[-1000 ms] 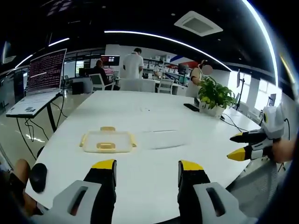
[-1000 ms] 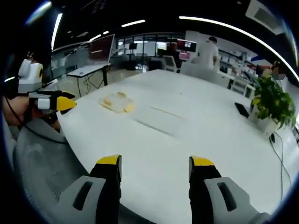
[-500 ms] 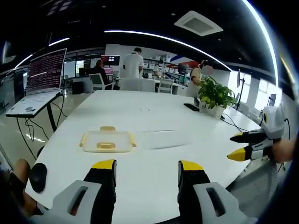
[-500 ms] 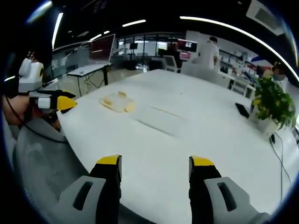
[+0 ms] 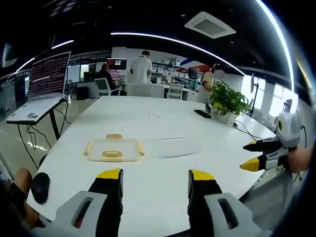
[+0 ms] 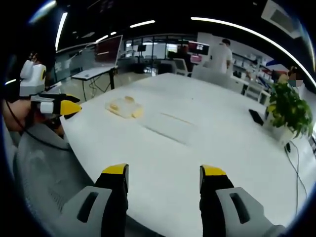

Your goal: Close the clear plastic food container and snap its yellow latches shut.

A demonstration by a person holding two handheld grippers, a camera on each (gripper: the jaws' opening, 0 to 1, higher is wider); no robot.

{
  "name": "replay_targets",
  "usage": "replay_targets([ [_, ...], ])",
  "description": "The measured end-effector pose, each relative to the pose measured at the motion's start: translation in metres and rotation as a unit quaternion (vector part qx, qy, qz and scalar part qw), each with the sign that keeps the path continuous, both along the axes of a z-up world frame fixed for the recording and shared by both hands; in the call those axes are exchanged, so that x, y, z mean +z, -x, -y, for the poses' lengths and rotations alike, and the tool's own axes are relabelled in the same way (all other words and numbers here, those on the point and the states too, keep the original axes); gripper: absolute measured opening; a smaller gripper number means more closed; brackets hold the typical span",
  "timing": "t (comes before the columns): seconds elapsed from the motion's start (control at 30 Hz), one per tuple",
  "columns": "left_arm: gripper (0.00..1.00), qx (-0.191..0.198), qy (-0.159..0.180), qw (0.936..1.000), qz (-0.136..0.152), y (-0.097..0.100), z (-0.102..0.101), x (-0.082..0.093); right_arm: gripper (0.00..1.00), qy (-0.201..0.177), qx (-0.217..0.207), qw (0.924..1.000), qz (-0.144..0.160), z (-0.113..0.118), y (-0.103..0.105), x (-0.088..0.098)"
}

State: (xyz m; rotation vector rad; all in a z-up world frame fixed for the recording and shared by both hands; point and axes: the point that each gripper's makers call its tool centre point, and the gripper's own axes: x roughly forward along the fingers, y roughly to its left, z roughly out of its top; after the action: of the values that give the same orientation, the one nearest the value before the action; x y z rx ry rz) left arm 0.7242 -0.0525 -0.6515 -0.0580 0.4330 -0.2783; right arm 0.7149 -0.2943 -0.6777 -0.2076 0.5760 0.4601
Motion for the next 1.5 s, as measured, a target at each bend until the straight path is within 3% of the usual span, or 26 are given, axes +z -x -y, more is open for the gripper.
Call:
replay_targets([
  [0.8,0.47,-0.001,0.0,1.0,-0.001,0.0,0.0,0.0,0.55,0.0,0.002,1.0,-0.005,-0.001,0.001,-0.002],
  [1.17,0.46,-0.004,0.002,0.9993,-0.037,0.0,0.001,-0.01,0.56,-0.001,0.009,0.9997,-0.021,-0.004,0.001,-0.005],
  [1.5,0.46,-0.012,-0.006,0.9989,-0.045,-0.01,-0.004,-0.013,0.56,-0.012,0.015,0.999,-0.041,-0.011,-0.009,-0.014],
])
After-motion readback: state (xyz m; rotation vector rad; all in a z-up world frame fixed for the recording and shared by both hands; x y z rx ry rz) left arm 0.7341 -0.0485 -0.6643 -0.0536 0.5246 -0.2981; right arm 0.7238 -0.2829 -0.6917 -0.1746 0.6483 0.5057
